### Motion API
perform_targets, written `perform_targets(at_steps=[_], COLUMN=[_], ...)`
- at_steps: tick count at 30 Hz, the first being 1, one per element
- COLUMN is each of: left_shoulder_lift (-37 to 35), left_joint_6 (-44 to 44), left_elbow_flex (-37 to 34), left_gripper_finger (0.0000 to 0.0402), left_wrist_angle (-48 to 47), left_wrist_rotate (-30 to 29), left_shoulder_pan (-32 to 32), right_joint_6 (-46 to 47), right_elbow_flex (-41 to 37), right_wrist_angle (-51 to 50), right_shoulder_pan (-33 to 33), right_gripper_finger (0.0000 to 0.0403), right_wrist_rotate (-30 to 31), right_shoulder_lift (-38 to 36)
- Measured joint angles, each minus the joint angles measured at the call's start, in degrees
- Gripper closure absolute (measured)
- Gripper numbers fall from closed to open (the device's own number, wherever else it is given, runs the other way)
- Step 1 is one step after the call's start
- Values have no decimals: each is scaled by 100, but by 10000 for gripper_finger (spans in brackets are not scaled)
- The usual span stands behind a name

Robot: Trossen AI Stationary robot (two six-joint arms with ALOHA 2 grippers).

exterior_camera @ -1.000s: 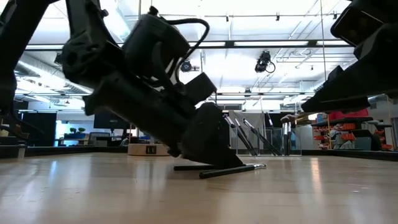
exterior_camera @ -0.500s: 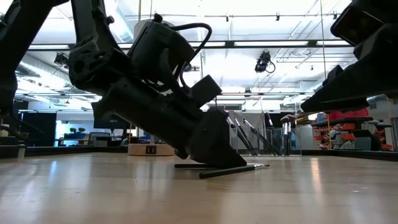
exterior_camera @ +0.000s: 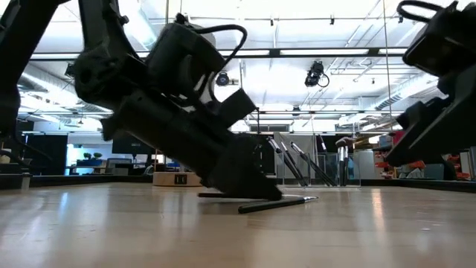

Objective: Sort items
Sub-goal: Put the eyeshadow brush into the transparent organizer

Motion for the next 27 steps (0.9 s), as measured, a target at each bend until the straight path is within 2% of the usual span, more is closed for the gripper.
perform_targets(at_steps=[8, 13, 19, 23, 27], left_shoulder_lift=[-385, -411, -478, -481, -481], left_joint_6=[128, 93, 175, 279, 421], left_elbow_flex=[0, 4, 245, 518, 777], left_gripper_finger=[382, 379, 378, 379, 377], left_wrist_angle=[4, 399, 827, 936, 938], left_wrist_rotate=[-346, -351, -296, 35, 250], left_shoulder_pan=[-69, -98, -250, -380, -514], right_joint_6=[263, 242, 124, -315, -1301], right_elbow_flex=[-2, -2, -8, -9, -9], right_wrist_angle=[-78, -88, 71, 1091, 2361], right_shoulder_pan=[-24, -99, -103, -94, -50], right_gripper_finger=[218, 218, 218, 218, 218], right_wrist_rotate=[1158, 1203, 1426, 1801, 1920], right_shoulder_lift=[2, 21, 426, 767, 935])
